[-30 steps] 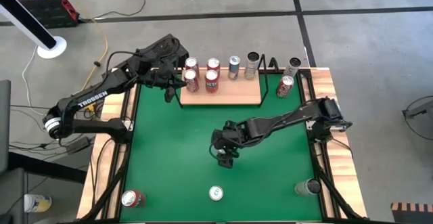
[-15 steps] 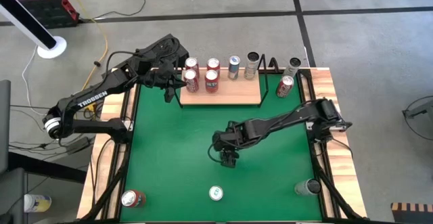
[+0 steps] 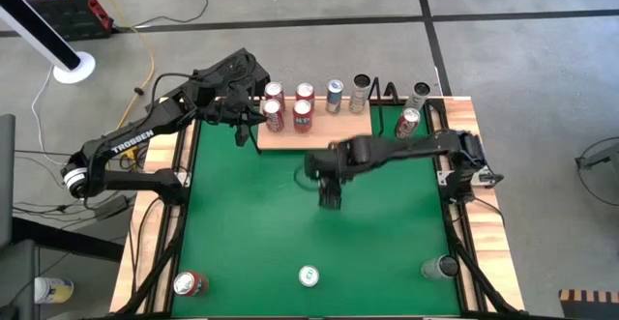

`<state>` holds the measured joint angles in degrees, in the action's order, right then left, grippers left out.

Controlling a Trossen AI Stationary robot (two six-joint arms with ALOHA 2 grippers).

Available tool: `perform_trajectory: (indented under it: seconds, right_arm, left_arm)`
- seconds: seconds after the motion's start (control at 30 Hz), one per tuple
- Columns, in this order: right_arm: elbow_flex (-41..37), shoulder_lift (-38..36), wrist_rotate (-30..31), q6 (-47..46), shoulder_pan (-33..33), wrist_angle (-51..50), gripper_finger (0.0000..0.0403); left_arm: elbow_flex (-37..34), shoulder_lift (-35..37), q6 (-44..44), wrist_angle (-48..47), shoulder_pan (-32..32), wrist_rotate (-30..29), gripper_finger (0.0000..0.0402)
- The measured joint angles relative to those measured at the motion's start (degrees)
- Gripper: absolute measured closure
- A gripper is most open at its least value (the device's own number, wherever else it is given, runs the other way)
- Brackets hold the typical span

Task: Place canned beverage on shelf
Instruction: Put the top blue soda can on the shelf

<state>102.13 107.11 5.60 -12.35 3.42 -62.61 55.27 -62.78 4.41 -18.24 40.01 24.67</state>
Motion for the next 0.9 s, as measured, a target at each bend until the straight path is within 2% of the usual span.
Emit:
perform_trajectory:
  seconds: [0.2,0.47,0.73,0.9]
  right_arm:
    - [5.3,-0.1,-2.5,7.0,-8.1,-2.8,0.0142]
    - [6.0,-2.8,-5.8,19.7,-20.3,-4.5,0.0142]
    - [6.0,-1.8,-12.0,30.9,-32.2,-2.3,0.0142]
    - [5.9,-1.0,-16.4,34.2,-36.9,-0.9,0.0142]
  left_arm:
    - [0.0,0.0,0.7,1.2,0.0,0.6,0.0402]
    - [0.0,0.2,-0.6,1.3,0.0,1.2,0.0402]
    - [0.0,0.2,-2.0,4.7,0.0,-4.0,0.0402]
    - [0.0,0.2,-3.7,6.0,0.0,-8.1,0.0402]
